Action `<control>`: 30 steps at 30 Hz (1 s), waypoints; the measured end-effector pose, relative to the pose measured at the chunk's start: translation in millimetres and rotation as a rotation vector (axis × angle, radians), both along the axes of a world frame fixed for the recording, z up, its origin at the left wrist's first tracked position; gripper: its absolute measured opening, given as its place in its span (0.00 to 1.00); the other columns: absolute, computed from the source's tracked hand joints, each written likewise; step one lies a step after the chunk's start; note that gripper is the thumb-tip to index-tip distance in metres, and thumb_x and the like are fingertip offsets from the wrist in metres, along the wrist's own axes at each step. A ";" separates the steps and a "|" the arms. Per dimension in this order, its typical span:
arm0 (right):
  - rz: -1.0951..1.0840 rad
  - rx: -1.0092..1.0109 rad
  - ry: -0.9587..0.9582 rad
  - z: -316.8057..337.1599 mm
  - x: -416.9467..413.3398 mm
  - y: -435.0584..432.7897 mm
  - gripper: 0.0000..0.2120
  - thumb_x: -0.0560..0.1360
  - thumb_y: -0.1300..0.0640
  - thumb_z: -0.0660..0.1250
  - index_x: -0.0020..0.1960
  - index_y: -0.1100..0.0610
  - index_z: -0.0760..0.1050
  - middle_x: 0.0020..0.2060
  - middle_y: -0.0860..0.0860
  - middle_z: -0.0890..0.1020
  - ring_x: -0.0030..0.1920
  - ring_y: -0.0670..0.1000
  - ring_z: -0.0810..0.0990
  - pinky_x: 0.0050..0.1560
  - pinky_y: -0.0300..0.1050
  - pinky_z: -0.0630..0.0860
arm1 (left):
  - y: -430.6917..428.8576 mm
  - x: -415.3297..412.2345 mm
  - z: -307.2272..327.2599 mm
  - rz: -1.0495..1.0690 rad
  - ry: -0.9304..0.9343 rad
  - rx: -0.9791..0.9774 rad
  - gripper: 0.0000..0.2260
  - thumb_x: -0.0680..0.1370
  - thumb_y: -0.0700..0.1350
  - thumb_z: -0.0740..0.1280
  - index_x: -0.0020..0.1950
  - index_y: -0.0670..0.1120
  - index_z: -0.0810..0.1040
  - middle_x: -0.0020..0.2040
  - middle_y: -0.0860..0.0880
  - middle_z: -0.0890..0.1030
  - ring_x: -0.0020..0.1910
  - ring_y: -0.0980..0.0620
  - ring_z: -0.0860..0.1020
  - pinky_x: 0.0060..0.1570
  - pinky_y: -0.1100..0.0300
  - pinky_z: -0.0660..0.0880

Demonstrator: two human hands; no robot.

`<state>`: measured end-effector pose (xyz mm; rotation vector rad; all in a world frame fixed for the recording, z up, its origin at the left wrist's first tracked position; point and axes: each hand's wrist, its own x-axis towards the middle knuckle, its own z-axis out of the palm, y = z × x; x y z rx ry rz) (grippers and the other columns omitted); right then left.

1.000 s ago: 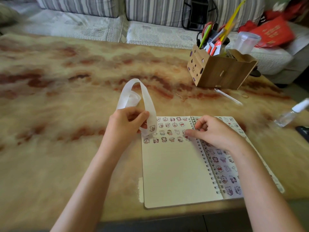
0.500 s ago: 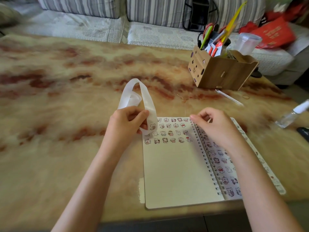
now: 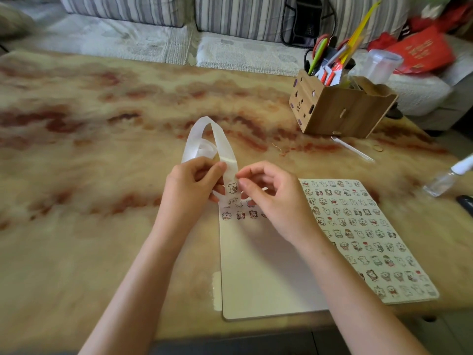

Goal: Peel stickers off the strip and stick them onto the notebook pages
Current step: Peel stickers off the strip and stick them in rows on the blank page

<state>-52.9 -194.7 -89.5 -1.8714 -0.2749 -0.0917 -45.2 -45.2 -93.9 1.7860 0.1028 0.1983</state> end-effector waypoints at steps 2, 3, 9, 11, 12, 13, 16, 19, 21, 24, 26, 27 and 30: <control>0.008 0.007 0.012 -1.1 0.2 2.3 0.05 0.74 0.65 0.68 0.46 0.57 0.80 0.39 0.54 0.84 0.36 0.44 0.79 0.38 0.41 0.79 | 0.2 -0.1 0.3 0.001 0.004 -0.006 0.09 0.77 0.43 0.66 0.41 0.41 0.81 0.32 0.46 0.81 0.31 0.51 0.79 0.37 0.57 0.78; 0.009 0.012 0.017 -1.7 0.6 3.1 0.05 0.74 0.66 0.69 0.45 0.57 0.80 0.38 0.53 0.84 0.35 0.44 0.79 0.38 0.42 0.79 | 0.4 -0.4 0.3 0.001 0.007 -0.010 0.09 0.77 0.43 0.66 0.41 0.41 0.81 0.31 0.46 0.81 0.31 0.50 0.79 0.38 0.56 0.78; -0.008 0.060 0.012 -4.0 3.6 1.7 0.07 0.73 0.66 0.71 0.43 0.54 0.81 0.34 0.48 0.83 0.34 0.44 0.79 0.39 0.36 0.77 | 0.6 -1.1 2.0 -0.033 0.065 -0.100 0.11 0.78 0.45 0.66 0.42 0.40 0.82 0.36 0.43 0.83 0.34 0.52 0.81 0.34 0.64 0.78; -0.010 0.074 0.005 -4.2 4.2 1.2 0.07 0.73 0.66 0.71 0.44 0.55 0.80 0.34 0.48 0.82 0.34 0.43 0.79 0.40 0.35 0.77 | 1.2 -1.5 2.8 -0.067 0.111 -0.143 0.10 0.77 0.46 0.67 0.45 0.39 0.82 0.39 0.42 0.84 0.35 0.53 0.82 0.34 0.66 0.78; -0.008 0.075 0.003 -4.5 4.0 1.2 0.06 0.73 0.66 0.71 0.44 0.56 0.80 0.34 0.48 0.82 0.35 0.43 0.79 0.40 0.34 0.77 | 1.8 -1.9 2.9 -0.083 0.128 -0.150 0.09 0.77 0.45 0.68 0.46 0.39 0.82 0.39 0.43 0.85 0.35 0.54 0.82 0.34 0.66 0.78; -0.006 0.074 0.000 -4.8 3.9 1.2 0.05 0.73 0.66 0.70 0.44 0.57 0.81 0.35 0.49 0.83 0.35 0.43 0.80 0.41 0.34 0.77 | 2.5 -2.5 3.1 -0.096 0.140 -0.160 0.08 0.76 0.44 0.69 0.47 0.39 0.82 0.38 0.45 0.85 0.35 0.55 0.82 0.35 0.67 0.78; -0.008 0.069 -0.015 -5.9 4.4 1.1 0.05 0.73 0.66 0.70 0.45 0.58 0.81 0.36 0.50 0.83 0.37 0.44 0.80 0.42 0.37 0.78 | 3.8 -3.4 2.9 -0.104 0.163 -0.179 0.07 0.74 0.42 0.71 0.48 0.39 0.82 0.37 0.46 0.84 0.33 0.58 0.81 0.36 0.68 0.78; -0.010 0.052 -0.029 -6.6 5.4 0.7 0.05 0.73 0.66 0.70 0.45 0.58 0.81 0.36 0.49 0.82 0.36 0.45 0.80 0.44 0.40 0.79 | 4.0 -4.8 2.4 -0.117 0.190 -0.160 0.07 0.74 0.42 0.71 0.46 0.39 0.83 0.39 0.43 0.85 0.34 0.58 0.81 0.35 0.70 0.77; -0.001 0.036 -0.036 -6.6 5.3 0.1 0.05 0.73 0.66 0.70 0.46 0.59 0.81 0.36 0.49 0.82 0.36 0.45 0.80 0.44 0.41 0.79 | 4.2 -5.4 2.3 -0.133 0.195 -0.153 0.06 0.74 0.43 0.71 0.45 0.40 0.83 0.40 0.43 0.85 0.35 0.57 0.81 0.36 0.69 0.77; 0.003 0.024 -0.053 -5.6 5.1 -1.0 0.05 0.74 0.67 0.69 0.46 0.59 0.81 0.35 0.50 0.83 0.35 0.44 0.80 0.42 0.40 0.79 | 4.1 -6.1 4.1 -0.147 0.180 -0.144 0.05 0.74 0.43 0.71 0.44 0.41 0.83 0.39 0.45 0.85 0.35 0.58 0.81 0.36 0.69 0.77; 0.002 0.013 -0.067 -5.1 5.3 -1.7 0.05 0.73 0.67 0.69 0.45 0.59 0.81 0.35 0.50 0.82 0.35 0.44 0.80 0.41 0.39 0.79 | 3.3 -6.4 5.0 -0.148 0.179 -0.146 0.05 0.74 0.43 0.71 0.44 0.41 0.83 0.38 0.46 0.84 0.34 0.59 0.81 0.35 0.69 0.76; 0.002 -0.005 -0.078 -5.5 5.3 -2.0 0.05 0.73 0.67 0.69 0.44 0.58 0.81 0.34 0.49 0.82 0.35 0.44 0.80 0.41 0.40 0.79 | 2.9 -6.7 5.2 -0.147 0.182 -0.150 0.05 0.74 0.42 0.71 0.43 0.41 0.83 0.36 0.46 0.83 0.33 0.59 0.80 0.34 0.69 0.77; -0.009 -0.082 -0.126 -7.5 5.7 -2.3 0.06 0.73 0.66 0.70 0.44 0.56 0.80 0.34 0.47 0.82 0.35 0.44 0.80 0.41 0.44 0.79 | 2.2 -6.7 4.9 -0.144 0.195 -0.150 0.05 0.74 0.43 0.71 0.42 0.41 0.83 0.34 0.48 0.83 0.32 0.59 0.80 0.35 0.68 0.78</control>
